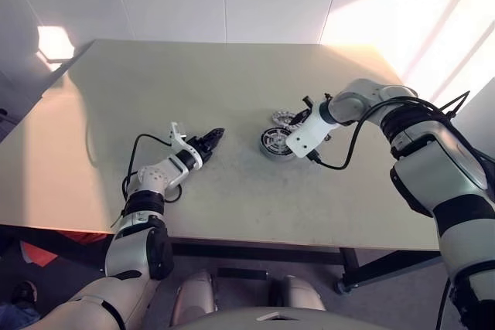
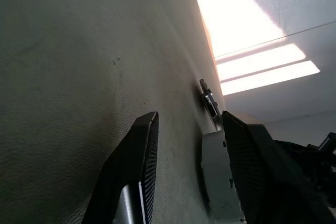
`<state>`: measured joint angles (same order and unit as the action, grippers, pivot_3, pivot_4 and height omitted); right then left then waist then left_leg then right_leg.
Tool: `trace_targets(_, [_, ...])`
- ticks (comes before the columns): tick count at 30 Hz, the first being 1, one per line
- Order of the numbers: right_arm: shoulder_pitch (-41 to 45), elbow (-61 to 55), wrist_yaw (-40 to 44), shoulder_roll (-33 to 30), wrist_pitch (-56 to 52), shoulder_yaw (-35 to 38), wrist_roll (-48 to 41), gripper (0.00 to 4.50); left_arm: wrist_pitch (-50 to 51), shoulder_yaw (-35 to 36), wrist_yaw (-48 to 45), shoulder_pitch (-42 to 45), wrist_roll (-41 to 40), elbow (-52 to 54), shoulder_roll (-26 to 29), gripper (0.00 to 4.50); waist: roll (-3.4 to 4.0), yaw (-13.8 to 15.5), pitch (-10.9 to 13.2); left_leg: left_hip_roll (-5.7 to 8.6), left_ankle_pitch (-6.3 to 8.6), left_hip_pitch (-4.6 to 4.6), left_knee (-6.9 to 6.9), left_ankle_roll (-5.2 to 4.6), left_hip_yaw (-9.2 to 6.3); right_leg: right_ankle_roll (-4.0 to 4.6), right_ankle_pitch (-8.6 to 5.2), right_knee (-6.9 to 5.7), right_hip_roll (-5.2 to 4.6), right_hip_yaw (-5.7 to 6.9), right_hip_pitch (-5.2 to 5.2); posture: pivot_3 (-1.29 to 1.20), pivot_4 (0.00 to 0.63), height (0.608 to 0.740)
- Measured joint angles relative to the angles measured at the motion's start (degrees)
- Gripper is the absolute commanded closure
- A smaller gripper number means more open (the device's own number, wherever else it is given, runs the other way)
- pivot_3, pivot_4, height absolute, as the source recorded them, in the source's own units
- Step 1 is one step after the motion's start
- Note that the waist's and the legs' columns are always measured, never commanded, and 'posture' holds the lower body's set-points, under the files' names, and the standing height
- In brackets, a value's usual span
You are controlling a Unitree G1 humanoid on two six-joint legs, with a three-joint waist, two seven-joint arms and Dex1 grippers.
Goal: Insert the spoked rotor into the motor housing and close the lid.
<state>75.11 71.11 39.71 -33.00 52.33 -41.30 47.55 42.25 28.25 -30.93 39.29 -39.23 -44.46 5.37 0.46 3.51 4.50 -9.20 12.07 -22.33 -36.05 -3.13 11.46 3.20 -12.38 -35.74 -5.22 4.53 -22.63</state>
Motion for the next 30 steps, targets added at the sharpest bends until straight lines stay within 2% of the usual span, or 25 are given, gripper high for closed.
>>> trace_targets(30, [-4.11, 1.33, 0.62, 2.01, 0.21, -0.44, -0.23, 3.02, -0.86, -1.21, -0.08, 0.04, 0.08, -0.56, 0.55, 2.47, 0.12, -0.14, 0.06, -0.01, 0.0, 0.1, 0.01, 0.0, 0.0, 0.0, 0.0, -0.01, 0.0, 0.0, 0.06, 0.0, 0.0, 0.74])
